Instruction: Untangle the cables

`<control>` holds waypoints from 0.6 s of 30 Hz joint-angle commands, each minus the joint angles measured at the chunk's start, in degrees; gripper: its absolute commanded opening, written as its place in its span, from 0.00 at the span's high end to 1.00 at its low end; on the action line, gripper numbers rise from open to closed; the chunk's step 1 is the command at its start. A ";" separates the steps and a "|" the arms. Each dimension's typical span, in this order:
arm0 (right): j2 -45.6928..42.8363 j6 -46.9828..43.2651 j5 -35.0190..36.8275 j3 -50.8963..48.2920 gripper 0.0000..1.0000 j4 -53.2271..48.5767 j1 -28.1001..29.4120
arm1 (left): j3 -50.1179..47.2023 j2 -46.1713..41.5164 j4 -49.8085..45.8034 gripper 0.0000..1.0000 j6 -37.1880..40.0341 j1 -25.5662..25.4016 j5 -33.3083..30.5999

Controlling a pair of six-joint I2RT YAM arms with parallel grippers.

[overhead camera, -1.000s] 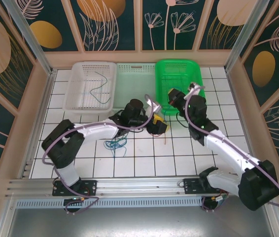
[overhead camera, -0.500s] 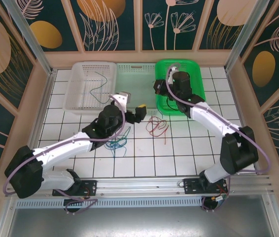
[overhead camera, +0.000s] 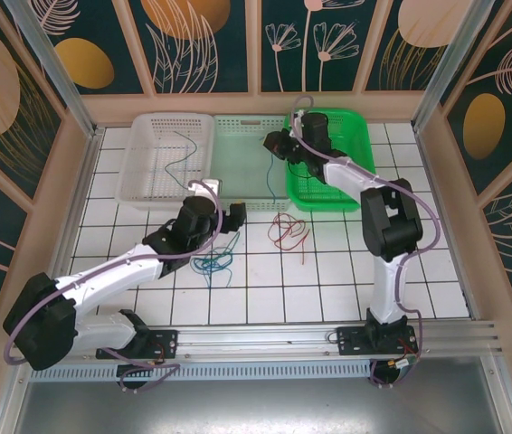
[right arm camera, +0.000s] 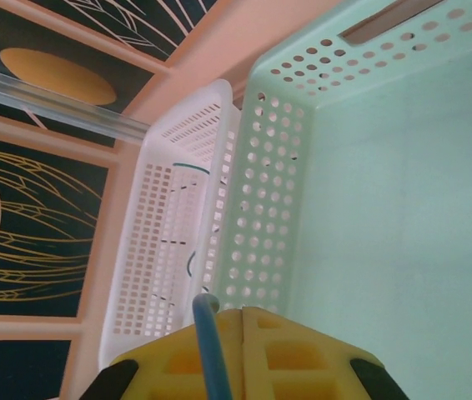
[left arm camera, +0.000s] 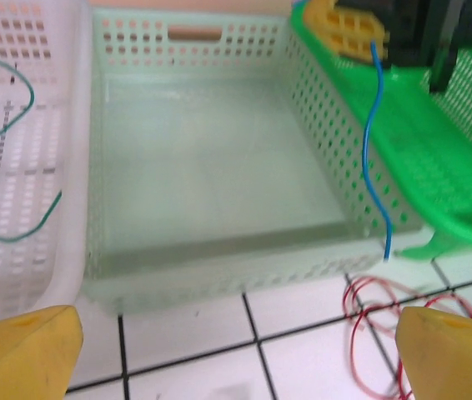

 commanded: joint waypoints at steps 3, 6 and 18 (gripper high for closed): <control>4.46 4.48 -3.37 7.96 1.00 2.93 -1.09 | -3.00 -1.00 -2.08 0.07 0.07 0.55 2.37; 6.23 7.66 -4.76 8.89 1.00 5.88 -1.60 | -3.23 0.52 -2.56 0.09 -0.32 0.50 3.70; 16.66 0.60 -1.46 20.68 0.92 -6.82 -0.22 | -2.76 5.40 -3.57 0.16 -2.65 0.95 5.53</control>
